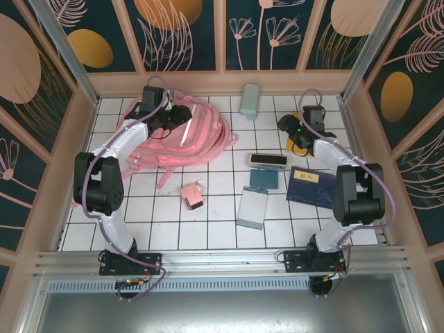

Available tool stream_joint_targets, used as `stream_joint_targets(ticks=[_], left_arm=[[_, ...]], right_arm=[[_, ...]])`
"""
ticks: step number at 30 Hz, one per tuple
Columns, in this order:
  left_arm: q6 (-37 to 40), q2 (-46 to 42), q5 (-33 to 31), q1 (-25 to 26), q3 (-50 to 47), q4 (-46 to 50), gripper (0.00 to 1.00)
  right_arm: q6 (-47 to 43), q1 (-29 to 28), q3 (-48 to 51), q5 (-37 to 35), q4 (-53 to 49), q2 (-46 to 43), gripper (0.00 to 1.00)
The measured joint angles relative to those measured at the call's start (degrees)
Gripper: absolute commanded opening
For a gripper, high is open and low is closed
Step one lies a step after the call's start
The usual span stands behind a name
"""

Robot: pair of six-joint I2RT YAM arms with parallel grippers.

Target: Pack books, pencil case, and school supplies into a backpack

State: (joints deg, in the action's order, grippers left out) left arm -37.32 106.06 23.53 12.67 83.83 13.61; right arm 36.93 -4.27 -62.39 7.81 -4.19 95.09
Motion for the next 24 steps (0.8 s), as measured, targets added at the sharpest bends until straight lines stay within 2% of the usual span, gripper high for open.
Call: stream_joint_targets(ticks=[6, 12, 18, 24], left_arm=[[-1.2, 0.2, -0.2, 2.0, 0.0, -1.3, 0.49], [-2.3, 3.0, -0.1, 6.6, 1.3, -1.9, 0.50], [-3.3, 5.8, 0.1, 9.1, 2.9, -2.1, 0.50], [-3.6, 6.9, 0.1, 9.2, 4.2, -3.1, 0.50]], right_arm=[[-5.1, 6.8, -5.8, -3.7, -2.7, 5.8, 0.78], [-9.9, 11.4, -17.2, -6.0, -7.3, 18.0, 0.77], [-14.1, 11.6, -27.8, -7.8, -14.9, 28.3, 0.75], [-16.1, 9.7, -34.8, -10.9, -20.5, 32.2, 0.74]])
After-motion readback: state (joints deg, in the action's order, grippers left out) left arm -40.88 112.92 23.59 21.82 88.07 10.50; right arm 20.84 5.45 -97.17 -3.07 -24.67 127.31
